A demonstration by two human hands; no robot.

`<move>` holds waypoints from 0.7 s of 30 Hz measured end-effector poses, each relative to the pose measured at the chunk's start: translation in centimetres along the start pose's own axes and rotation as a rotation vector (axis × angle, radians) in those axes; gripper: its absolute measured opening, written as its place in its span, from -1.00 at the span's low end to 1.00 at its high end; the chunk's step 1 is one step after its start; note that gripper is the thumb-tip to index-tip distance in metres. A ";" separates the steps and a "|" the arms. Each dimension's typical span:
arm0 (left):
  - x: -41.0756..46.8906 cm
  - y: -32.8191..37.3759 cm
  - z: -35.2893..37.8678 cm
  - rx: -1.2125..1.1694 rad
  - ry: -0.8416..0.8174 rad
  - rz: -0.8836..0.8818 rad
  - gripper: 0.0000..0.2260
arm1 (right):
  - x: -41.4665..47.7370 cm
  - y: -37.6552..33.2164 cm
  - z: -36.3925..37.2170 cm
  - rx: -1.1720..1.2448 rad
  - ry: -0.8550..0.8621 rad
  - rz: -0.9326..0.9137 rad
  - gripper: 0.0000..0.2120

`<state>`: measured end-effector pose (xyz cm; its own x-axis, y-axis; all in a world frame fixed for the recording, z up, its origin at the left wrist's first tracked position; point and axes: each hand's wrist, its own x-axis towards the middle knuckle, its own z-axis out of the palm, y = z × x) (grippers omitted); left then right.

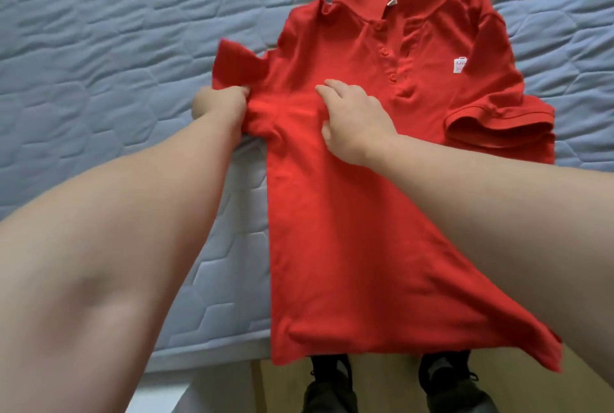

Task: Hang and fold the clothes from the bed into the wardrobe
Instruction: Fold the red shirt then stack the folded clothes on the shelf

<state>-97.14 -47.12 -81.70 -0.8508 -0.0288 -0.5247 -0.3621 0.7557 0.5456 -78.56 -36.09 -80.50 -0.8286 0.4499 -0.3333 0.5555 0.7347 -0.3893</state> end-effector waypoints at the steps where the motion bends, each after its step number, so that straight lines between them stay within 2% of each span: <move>1: 0.2 -0.3 -0.4 -0.083 -0.015 -0.069 -0.62 | 0.6 -0.5 0.2 -0.032 -0.002 0.005 -0.37; 2: 0.2 -0.4 -0.7 -0.158 -0.045 -0.131 -0.68 | 1.1 -0.9 0.3 -0.063 0.000 0.007 -0.35; 4: 0.2 -0.4 -0.9 -0.213 -0.100 -0.189 -0.65 | 2.3 -1.6 0.5 -0.105 -0.009 0.019 -0.28; 7: 0.5 0.2 -1.2 -0.195 -0.132 -0.154 -0.57 | 3.7 -2.4 0.9 -0.056 -0.110 0.077 -0.13; 10: 0.9 0.5 -1.7 -0.201 -0.138 -0.145 -0.68 | 4.5 -2.7 1.6 -0.096 -0.201 0.125 -0.06; 12: 1.0 0.4 -1.8 -0.103 -0.036 0.074 -0.75 | 4.6 -2.7 1.9 -0.147 -0.217 0.144 -0.06; 14: -0.7 0.2 -1.8 0.167 0.111 0.464 -0.71 | 4.6 -3.0 2.1 -0.150 -0.237 0.156 -0.07; 15: -2.2 0.2 -1.7 0.212 0.148 0.648 -0.70 | 4.6 -3.1 2.1 -0.116 -0.246 0.157 -0.09; 17: -5.5 0.3 -0.9 0.163 0.154 0.885 -0.72 | 4.6 -2.8 1.6 0.052 -0.198 0.158 -0.21; 19: -8.1 0.1 0.5 0.198 0.063 0.982 -0.74 | 4.0 -1.6 0.5 0.287 0.038 0.202 -0.49; 21: -9.9 0.0 1.7 0.419 -0.082 1.002 -0.71 | 2.8 0.6 -0.7 0.381 0.363 0.366 -0.64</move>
<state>-88.06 -45.69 -77.56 -0.6537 0.7566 -0.0162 0.6536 0.5753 0.4918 -80.61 -34.05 -81.01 -0.5145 0.8297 -0.2165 0.7372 0.2990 -0.6059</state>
